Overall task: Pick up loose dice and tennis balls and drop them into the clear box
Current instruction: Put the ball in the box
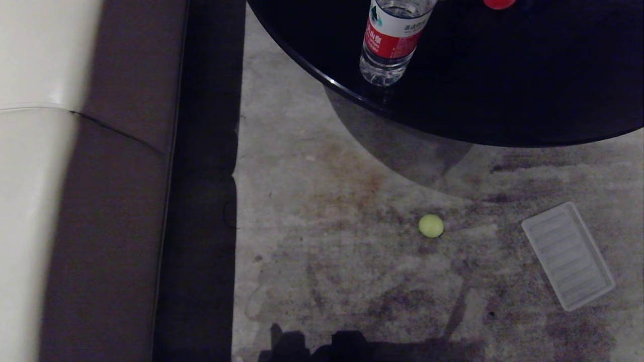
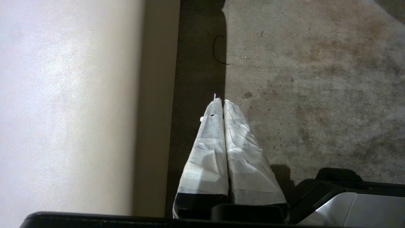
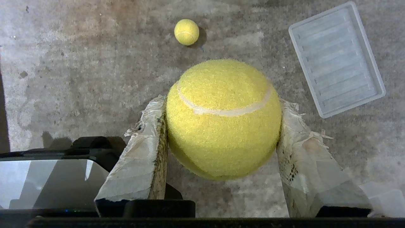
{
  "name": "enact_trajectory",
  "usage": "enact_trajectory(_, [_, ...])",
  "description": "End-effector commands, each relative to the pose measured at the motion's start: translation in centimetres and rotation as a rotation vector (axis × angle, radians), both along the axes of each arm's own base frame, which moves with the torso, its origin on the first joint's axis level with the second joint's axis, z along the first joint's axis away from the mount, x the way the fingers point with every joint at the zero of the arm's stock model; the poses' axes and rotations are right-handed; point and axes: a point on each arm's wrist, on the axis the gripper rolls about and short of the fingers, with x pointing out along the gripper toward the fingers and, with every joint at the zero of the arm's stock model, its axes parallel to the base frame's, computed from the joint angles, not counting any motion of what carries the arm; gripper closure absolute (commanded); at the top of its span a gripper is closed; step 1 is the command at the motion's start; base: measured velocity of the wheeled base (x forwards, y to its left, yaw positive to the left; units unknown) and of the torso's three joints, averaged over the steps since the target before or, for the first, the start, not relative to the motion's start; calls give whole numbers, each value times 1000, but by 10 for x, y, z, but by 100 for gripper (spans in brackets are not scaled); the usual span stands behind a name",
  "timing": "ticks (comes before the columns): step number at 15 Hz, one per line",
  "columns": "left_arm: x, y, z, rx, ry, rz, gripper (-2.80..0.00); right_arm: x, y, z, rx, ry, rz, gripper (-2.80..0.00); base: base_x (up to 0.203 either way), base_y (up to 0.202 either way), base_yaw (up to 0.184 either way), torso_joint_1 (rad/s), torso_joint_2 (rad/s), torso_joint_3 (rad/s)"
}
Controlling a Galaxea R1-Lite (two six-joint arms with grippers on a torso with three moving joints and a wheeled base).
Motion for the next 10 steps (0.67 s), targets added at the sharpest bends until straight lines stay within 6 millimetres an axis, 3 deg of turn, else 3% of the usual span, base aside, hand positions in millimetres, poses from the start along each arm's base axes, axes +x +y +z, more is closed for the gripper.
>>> enact_trajectory(1, [0, 0, 0, -1, 2, 0, 0, 0, 0, -1, 3, -3, -2, 0, 0, 0, 0, 0, 0, 0])
enact_trajectory(10, [0, 0, 0, -2, 3, 0, 0, 0, 0, -1, 3, -3, -2, 0, 0, 0, 0, 0, 0, 0])
